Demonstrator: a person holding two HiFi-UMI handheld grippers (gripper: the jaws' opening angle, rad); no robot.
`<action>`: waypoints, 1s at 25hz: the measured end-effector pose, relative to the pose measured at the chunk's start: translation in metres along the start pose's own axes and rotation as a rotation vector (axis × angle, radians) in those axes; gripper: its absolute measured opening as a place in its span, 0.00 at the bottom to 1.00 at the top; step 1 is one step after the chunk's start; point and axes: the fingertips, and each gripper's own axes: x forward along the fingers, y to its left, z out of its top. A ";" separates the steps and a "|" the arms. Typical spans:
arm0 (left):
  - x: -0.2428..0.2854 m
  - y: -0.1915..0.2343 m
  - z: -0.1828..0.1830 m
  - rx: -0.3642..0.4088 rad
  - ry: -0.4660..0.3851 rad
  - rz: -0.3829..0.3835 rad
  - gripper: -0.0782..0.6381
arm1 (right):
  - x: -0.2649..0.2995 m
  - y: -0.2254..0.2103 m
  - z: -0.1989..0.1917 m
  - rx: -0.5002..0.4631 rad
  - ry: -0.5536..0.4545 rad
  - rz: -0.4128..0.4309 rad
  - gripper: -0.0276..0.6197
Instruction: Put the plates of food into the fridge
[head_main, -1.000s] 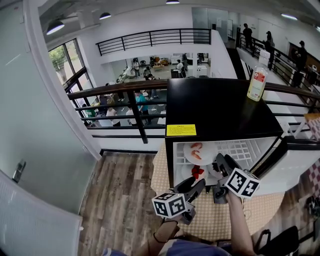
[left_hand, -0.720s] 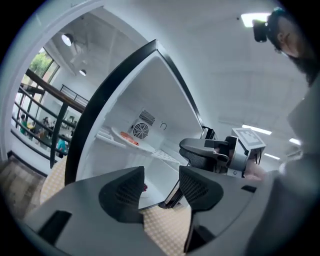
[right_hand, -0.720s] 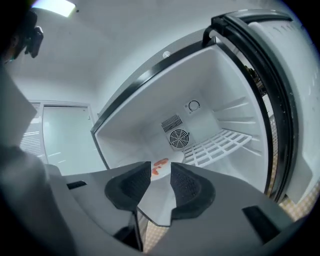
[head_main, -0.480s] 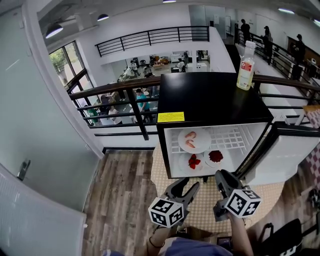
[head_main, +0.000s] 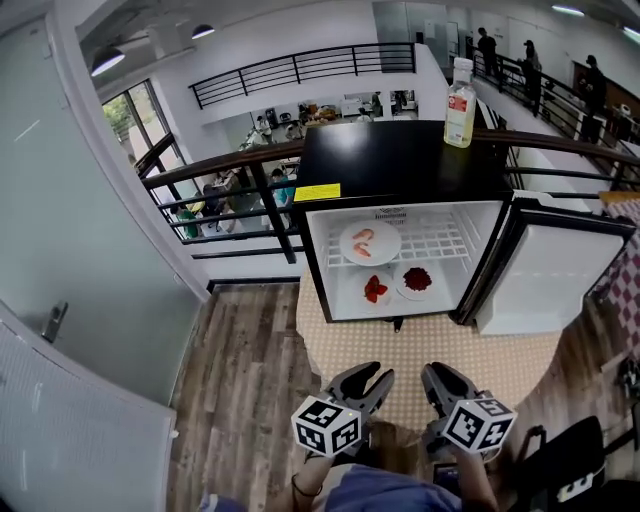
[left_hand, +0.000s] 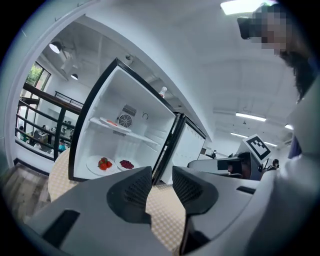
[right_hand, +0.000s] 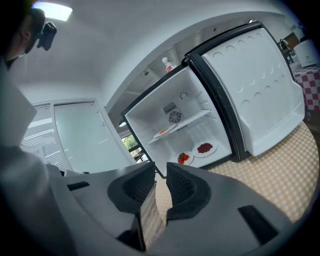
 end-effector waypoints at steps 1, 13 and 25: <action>-0.003 -0.008 -0.005 0.001 0.006 -0.003 0.30 | -0.009 0.000 -0.006 0.005 0.004 0.000 0.17; -0.062 -0.098 -0.074 0.001 0.052 0.009 0.30 | -0.115 0.011 -0.074 0.000 0.054 0.028 0.17; -0.126 -0.151 -0.124 0.010 0.095 0.045 0.30 | -0.164 0.036 -0.134 -0.032 0.124 0.081 0.17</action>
